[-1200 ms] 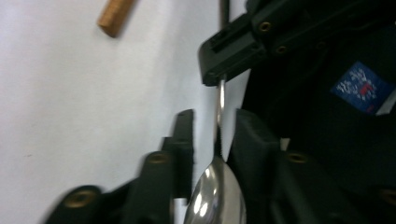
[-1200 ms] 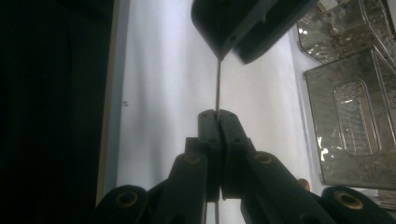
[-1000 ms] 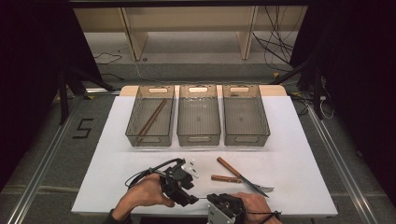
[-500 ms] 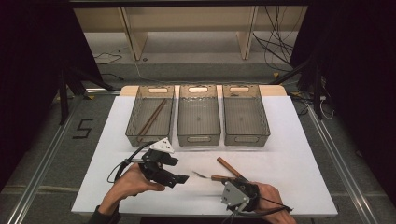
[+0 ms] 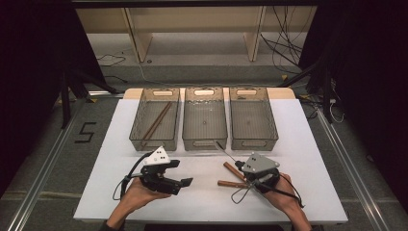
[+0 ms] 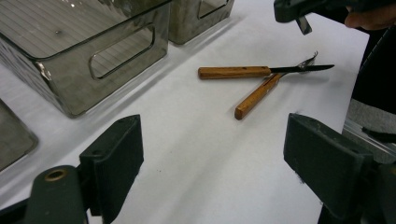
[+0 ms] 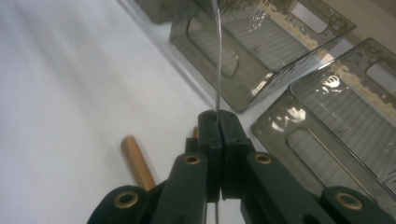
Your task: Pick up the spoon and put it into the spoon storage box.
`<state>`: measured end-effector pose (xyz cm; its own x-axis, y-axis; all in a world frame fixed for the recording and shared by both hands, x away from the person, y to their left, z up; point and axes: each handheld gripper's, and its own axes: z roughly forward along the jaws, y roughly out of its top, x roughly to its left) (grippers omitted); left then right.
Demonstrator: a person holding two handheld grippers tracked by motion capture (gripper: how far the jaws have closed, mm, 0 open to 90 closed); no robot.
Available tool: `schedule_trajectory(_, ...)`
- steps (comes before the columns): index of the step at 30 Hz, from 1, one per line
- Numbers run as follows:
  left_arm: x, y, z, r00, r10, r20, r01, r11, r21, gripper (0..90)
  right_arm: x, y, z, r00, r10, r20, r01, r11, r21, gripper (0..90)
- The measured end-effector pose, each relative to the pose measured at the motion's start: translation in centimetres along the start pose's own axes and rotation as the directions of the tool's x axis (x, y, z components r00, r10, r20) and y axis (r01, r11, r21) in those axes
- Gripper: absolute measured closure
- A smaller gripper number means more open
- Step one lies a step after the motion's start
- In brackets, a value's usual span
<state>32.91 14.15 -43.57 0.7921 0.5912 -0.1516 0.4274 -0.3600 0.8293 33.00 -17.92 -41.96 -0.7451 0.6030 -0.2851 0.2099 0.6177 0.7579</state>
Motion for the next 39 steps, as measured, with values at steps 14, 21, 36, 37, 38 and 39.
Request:
schedule_trajectory(14,1.1,-3.2,0.0,0.9961,-0.027,-0.084,0.023,0.9985,-0.049,19.6,-3.9,3.5,2.1,0.9560,0.280,-0.088,-0.282,0.959,-0.017,89.7)
schedule_trajectory(21,1.1,-3.8,-0.2,0.9952,-0.028,-0.093,0.022,0.9977,-0.064,19.1,-5.3,5.5,3.7,0.9359,0.338,-0.099,-0.339,0.941,0.007,89.7)
schedule_trajectory(36,1.1,-4.7,-0.6,0.9918,-0.024,-0.125,0.013,0.9963,-0.085,19.0,-7.9,9.0,7.8,0.8972,0.429,-0.104,-0.428,0.903,0.030,89.7)
schedule_trajectory(37,1.1,-4.8,-0.6,0.9917,-0.027,-0.125,0.016,0.9960,-0.088,19.0,-8.1,9.1,8.0,0.8969,0.431,-0.100,-0.430,0.902,0.033,89.6)
schedule_trajectory(38,1.1,-4.8,-0.6,0.9916,-0.031,-0.126,0.019,0.9958,-0.089,19.0,-8.2,9.2,8.2,0.8967,0.432,-0.096,-0.431,0.902,0.037,89.6)
schedule_trajectory(39,1.2,-4.8,-0.7,0.9916,-0.034,-0.125,0.022,0.9957,-0.090,19.0,-8.3,9.3,8.5,0.8955,0.435,-0.093,-0.434,0.900,0.038,89.6)
